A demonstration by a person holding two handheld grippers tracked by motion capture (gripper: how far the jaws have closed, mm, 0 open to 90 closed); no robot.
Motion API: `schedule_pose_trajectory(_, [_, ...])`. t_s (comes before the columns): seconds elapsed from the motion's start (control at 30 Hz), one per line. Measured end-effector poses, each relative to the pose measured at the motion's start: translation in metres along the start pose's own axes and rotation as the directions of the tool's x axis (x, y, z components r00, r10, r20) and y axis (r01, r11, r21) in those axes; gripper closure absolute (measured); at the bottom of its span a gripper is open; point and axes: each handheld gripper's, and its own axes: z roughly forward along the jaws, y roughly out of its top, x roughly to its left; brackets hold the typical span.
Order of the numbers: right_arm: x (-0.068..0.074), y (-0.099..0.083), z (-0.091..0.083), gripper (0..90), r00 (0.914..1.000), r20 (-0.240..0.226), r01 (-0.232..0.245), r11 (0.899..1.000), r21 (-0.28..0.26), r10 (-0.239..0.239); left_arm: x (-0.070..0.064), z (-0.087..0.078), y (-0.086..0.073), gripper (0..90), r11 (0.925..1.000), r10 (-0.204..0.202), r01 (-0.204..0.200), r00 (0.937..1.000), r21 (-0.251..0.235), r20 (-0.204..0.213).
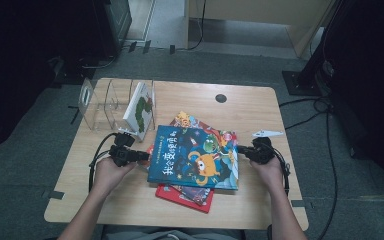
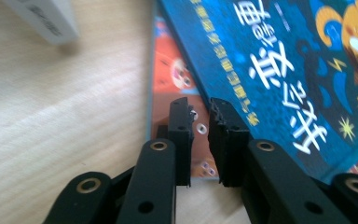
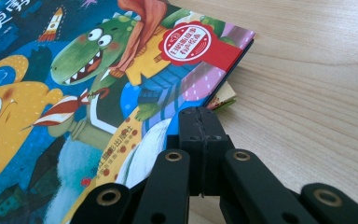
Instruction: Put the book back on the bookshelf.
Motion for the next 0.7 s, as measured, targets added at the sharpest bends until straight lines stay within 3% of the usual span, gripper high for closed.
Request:
schedule_pose_trajectory(0.2, [0.003,-0.005,-0.003,90.0,1.0000,-0.002,0.009,1.000,0.008,-0.009,0.002,0.003,0.008,64.3,0.9998,0.021,-0.021,0.9997,-0.007,-0.012])
schedule_pose_trajectory(0.43, [0.007,-0.010,-0.006,90.0,0.9998,-0.007,0.017,1.000,0.009,-0.017,0.006,0.010,0.013,46.1,0.9999,0.009,-0.009,0.9998,0.006,0.017])
schedule_pose_trajectory(0.53, [0.008,-0.012,-0.007,90.0,0.9998,-0.010,0.018,1.000,0.011,-0.018,0.006,0.012,0.016,39.1,1.0000,0.003,-0.003,1.0000,-0.005,0.009])
schedule_pose_trajectory(0.6, [0.009,-0.013,-0.008,90.0,0.9997,-0.013,0.019,1.000,0.014,-0.019,0.008,0.014,0.017,32.8,0.9999,-0.011,0.011,0.9996,-0.001,0.024])
schedule_pose_trajectory(0.7, [0.010,-0.015,-0.009,90.0,0.9996,-0.017,0.023,1.000,0.014,-0.023,0.010,0.018,0.018,31.1,0.9995,-0.028,0.027,0.9983,0.014,0.051])
